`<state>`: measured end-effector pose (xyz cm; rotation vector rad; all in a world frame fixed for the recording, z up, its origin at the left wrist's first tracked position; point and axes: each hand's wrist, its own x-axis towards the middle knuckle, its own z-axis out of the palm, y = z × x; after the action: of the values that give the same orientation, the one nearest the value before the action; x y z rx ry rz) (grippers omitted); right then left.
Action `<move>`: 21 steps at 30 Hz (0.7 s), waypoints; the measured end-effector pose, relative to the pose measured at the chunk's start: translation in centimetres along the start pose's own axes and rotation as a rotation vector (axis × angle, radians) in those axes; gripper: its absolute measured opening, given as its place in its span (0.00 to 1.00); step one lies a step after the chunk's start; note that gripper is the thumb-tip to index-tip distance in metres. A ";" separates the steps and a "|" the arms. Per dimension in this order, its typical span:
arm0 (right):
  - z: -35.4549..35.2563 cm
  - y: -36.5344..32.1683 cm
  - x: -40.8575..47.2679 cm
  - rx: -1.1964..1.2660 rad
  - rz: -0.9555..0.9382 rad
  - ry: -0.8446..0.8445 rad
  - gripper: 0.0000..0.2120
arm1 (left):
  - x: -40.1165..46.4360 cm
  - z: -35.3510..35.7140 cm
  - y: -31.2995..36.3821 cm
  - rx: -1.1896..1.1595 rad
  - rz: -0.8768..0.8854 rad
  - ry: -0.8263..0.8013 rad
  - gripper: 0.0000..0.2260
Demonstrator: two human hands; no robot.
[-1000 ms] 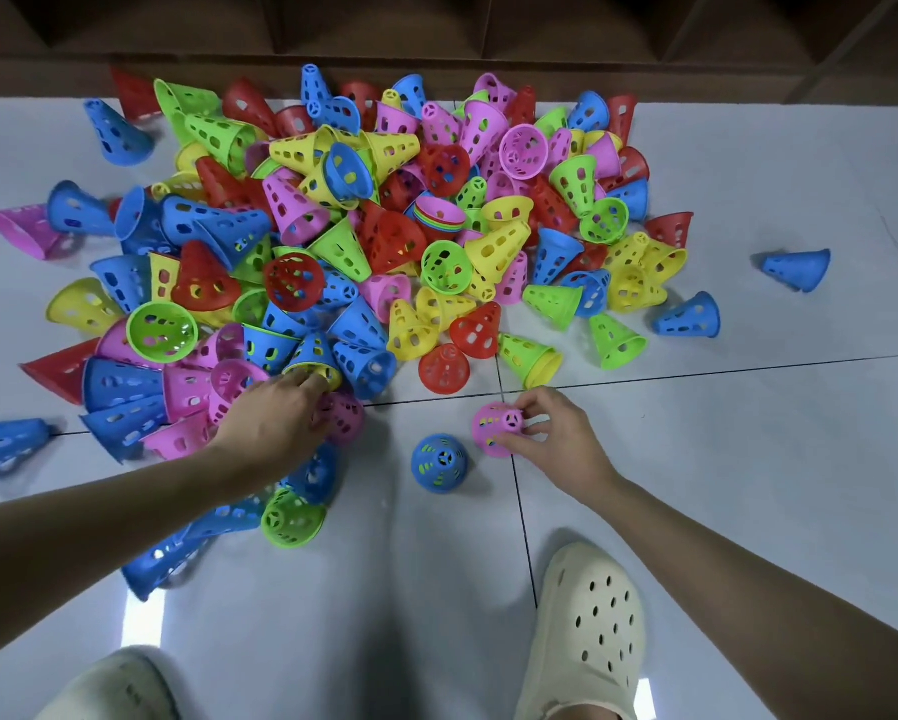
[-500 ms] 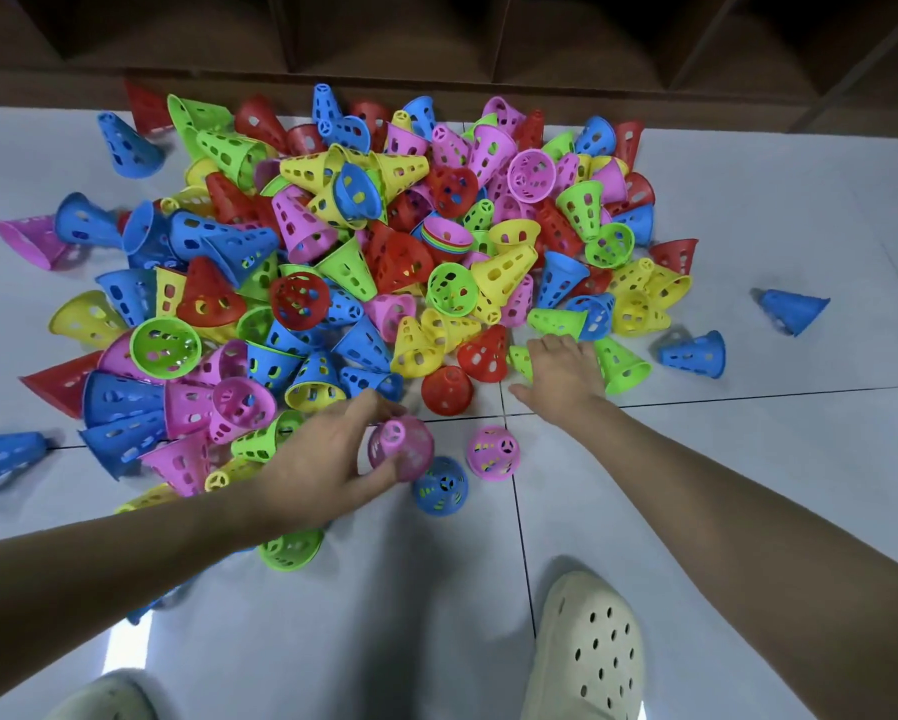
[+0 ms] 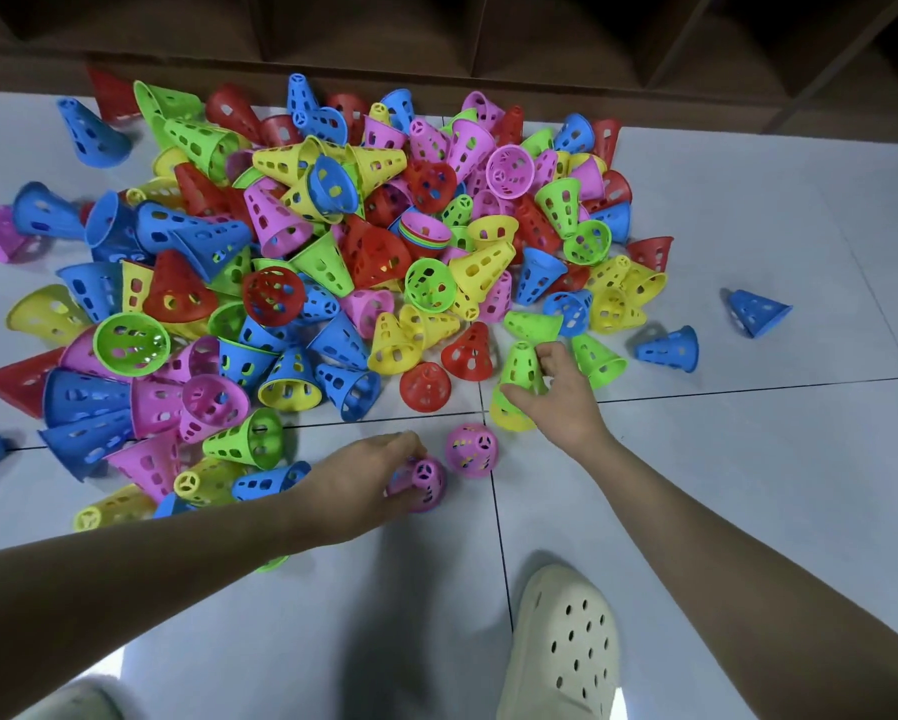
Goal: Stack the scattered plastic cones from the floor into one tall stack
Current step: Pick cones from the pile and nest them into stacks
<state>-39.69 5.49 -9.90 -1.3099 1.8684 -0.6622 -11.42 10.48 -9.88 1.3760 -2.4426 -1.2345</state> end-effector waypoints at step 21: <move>2.7 0.4 -7.7 -0.036 -0.197 -0.123 0.25 | 2.7 -7.3 -6.6 0.504 0.056 0.234 0.33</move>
<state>-36.18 12.89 -9.59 -1.5370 1.6735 -0.6352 -5.45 2.21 -10.19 1.4364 -2.6960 -0.4198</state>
